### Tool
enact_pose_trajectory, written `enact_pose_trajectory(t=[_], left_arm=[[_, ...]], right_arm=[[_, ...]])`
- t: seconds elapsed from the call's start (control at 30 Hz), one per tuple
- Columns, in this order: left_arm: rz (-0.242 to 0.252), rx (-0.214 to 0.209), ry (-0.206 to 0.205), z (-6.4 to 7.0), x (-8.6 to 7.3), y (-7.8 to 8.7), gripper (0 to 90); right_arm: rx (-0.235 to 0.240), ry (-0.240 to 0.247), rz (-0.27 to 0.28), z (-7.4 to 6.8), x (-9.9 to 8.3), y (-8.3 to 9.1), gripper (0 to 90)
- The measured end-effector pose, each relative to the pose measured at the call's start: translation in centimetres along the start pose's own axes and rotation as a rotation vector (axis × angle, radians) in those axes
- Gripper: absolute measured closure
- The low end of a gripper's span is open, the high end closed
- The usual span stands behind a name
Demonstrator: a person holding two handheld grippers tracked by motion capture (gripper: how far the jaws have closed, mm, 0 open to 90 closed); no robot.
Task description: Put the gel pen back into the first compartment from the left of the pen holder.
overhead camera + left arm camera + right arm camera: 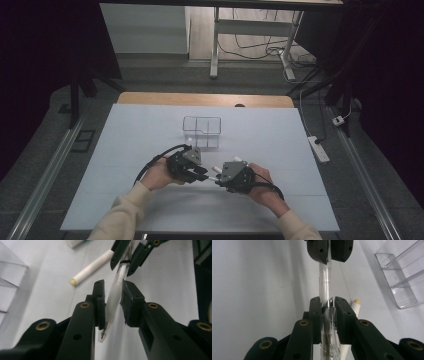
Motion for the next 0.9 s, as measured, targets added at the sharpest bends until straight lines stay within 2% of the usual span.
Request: enact_pose_trajectory(t=[0.1, 0.2, 0.27, 0.3, 0.33, 0.43, 0.57, 0.7, 0.8, 0.9], left_arm=[[0.041, 0.063, 0.001, -0.4, 0.2, 0.3, 65.9], [0.086, 0.151, 0.015, -0.8, 0.4, 0.7, 55.5], [0.116, 0.209, 0.043, -1.2, 0.4, 1.0, 49.4], [0.131, 0.244, 0.064, -1.5, 0.5, 1.2, 42.9], [0.146, 0.255, 0.088, -1.8, 0.5, 1.4, 38.3], [0.205, 0.277, 0.165, -2.3, 0.6, 2.0, 34.1], [0.251, 0.245, 0.242, -2.7, 0.2, 2.6, 27.6], [0.277, 0.215, 0.29, -3.2, -0.4, 2.9, 22.4], [0.28, 0.191, 0.308, -3.3, -0.8, 2.9, 19.4], [0.276, 0.201, 0.326, -3.5, -1.1, 2.8, 16.8]], right_arm=[[-0.013, -0.03, 0.025, 0.3, 0.0, 0.2, 76.1], [-0.026, -0.06, 0.041, 0.7, -0.1, 0.5, 76.1], [-0.033, -0.079, 0.056, 0.9, -0.1, 0.6, 76.1], [-0.037, -0.089, 0.063, 1.0, -0.2, 0.7, 76.1], [-0.043, -0.097, 0.066, 1.1, -0.2, 0.8, 76.1], [-0.06, -0.131, 0.089, 1.5, -0.3, 1.0, 76.1], [-0.076, -0.163, 0.1, 1.9, -0.5, 1.2, 76.1], [-0.093, -0.188, 0.113, 2.2, -0.6, 1.4, 76.0], [-0.098, -0.198, 0.117, 2.3, -0.6, 1.5, 76.0], [-0.109, -0.217, 0.127, 2.5, -0.7, 1.6, 76.0]])
Point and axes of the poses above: each handheld gripper's, and its own axes: y roughly backward along the jaws, x roughly out of its top, z roughly to its right, the point moved 9 cm from there along -y, roughly forward along the jaws, and after that the axes turned 9 degrees about y, right-handed, at the moved point
